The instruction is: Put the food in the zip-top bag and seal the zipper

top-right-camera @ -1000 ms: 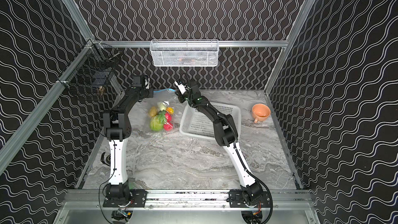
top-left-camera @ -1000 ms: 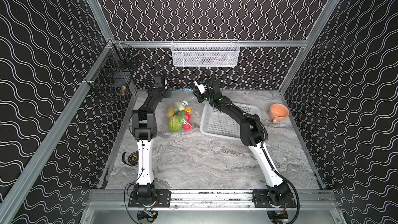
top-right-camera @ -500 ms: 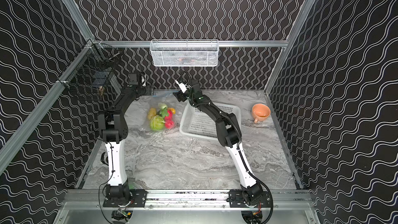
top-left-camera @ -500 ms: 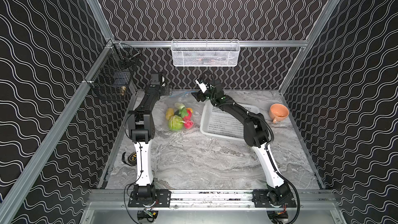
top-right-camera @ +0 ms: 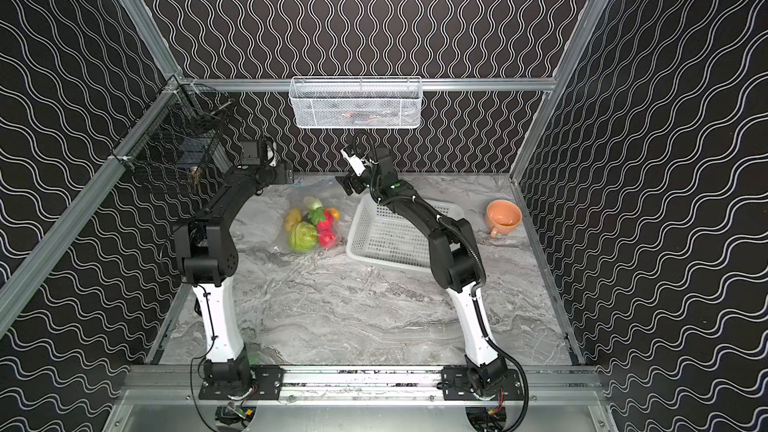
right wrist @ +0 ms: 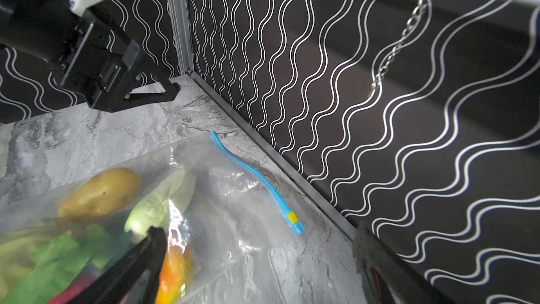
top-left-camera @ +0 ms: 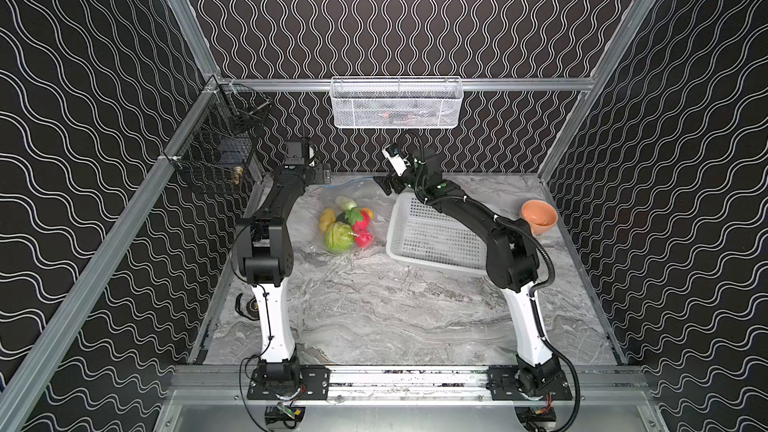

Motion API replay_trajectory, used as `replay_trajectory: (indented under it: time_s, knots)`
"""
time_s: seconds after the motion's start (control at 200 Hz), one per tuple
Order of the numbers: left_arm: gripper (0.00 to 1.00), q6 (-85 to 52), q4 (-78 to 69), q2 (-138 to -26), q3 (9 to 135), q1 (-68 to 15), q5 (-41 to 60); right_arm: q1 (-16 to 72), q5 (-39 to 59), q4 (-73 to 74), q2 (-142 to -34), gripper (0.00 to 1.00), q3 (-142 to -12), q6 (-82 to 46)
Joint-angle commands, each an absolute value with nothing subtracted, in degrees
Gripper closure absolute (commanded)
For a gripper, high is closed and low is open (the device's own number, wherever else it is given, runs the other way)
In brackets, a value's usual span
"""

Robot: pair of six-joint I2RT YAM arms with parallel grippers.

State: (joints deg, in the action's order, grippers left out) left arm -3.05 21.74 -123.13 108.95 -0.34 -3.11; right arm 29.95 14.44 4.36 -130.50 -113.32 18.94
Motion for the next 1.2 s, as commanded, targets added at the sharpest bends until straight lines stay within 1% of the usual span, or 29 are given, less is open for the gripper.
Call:
replay_trajectory:
  time_s: [0.0, 0.195, 0.576, 0.756, 0.971, 1.066, 1.196]
  knots:
    - [0.01, -3.86, 18.32, -120.32, 106.28, -0.21, -2.99, 30.06, 14.75, 4.16, -127.08, 0.01, -110.25, 20.34]
    - [0.01, -5.08, 12.52, -114.85, 97.31, -0.22, -1.77, 30.06, 13.87, 0.24, -121.24, 0.01, -106.68, 20.52]
    - [0.01, -6.36, 6.36, -103.40, 81.61, -0.18, 0.26, 29.87, 7.25, 2.79, -104.17, 0.01, -88.21, 19.11]
    - [0.01, -6.00, 2.91, -99.04, 75.54, -0.21, -3.88, 29.06, 1.74, 4.74, -97.84, 0.01, -80.50, 16.69]
    - [0.01, -3.54, -1.25, -93.28, 67.47, -0.22, -6.50, 25.33, -1.37, 10.03, -89.86, 0.01, -69.27, 11.32]
    - [0.01, -2.32, -7.29, -90.82, 61.41, 0.00, -5.42, 22.37, -7.14, 12.94, -86.86, 0.01, -65.47, 5.93]
    - [0.01, -2.33, -10.90, -87.97, 55.65, 0.07, -3.42, 20.44, -11.49, 15.42, -83.68, 0.01, -61.39, 1.75]
